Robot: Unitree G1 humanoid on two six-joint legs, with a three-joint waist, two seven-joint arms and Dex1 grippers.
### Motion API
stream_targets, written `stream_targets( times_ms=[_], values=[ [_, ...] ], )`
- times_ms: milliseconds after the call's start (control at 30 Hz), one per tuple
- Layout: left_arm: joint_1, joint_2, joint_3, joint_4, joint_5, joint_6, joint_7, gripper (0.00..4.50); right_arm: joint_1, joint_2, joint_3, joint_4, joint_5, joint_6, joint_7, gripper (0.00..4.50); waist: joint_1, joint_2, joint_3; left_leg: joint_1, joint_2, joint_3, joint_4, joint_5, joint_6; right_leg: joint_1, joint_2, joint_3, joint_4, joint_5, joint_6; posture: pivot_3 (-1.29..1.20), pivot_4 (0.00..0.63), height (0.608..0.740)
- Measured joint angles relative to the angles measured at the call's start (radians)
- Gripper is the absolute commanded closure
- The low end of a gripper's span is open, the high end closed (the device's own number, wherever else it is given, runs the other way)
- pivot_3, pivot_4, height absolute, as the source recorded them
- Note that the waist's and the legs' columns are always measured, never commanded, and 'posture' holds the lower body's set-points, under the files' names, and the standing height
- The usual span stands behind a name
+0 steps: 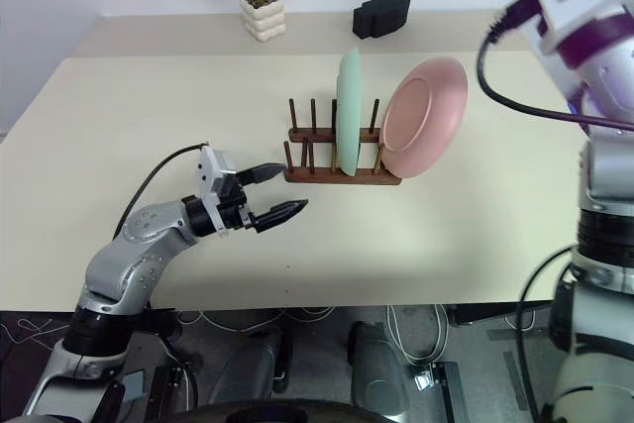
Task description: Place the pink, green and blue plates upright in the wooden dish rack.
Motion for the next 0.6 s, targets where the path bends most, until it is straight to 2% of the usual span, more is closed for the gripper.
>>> stream_targets(
  times_ms=[133,233,400,600],
  values=[
    [-0.002,0.026,0.059,0.05,0.026,-0.041,0.015,0.0,-0.043,0.242,0.066,-0.13,0.295,0.183,0.033,4.46,-0.005,0.001,0.001,0.001,0.001,-0.002,-0.001,0.0,0.0,-0.001,0.0,0.0,0.002,0.002,0.003,0.0,0.15,0.739],
    [0.006,0.051,0.104,0.077,0.034,-0.062,0.017,0.0,-0.065,0.352,0.081,-0.188,0.468,0.304,0.016,4.46,0.004,0.001,0.001,-0.001,0.001,-0.004,-0.001,0.0,0.0,-0.001,0.0,-0.002,0.002,0.002,0.003,0.0,0.15,0.739],
    [0.056,0.102,0.172,0.088,0.042,-0.077,0.016,0.0,-0.04,0.585,0.076,-0.222,0.738,0.467,-0.134,4.46,0.001,0.0,0.0,-0.001,0.001,-0.007,-0.001,0.0,0.0,-0.002,-0.001,-0.002,0.002,0.001,0.001,0.0,0.15,0.739],
    [0.082,0.109,0.193,0.087,0.042,-0.084,0.017,0.0,0.045,0.691,0.069,-0.227,0.884,0.575,-0.313,4.46,-0.001,0.0,0.0,-0.001,0.001,-0.006,-0.001,0.0,0.0,-0.002,-0.001,-0.002,0.002,0.0,0.0,0.0,0.15,0.739]
  ],
)
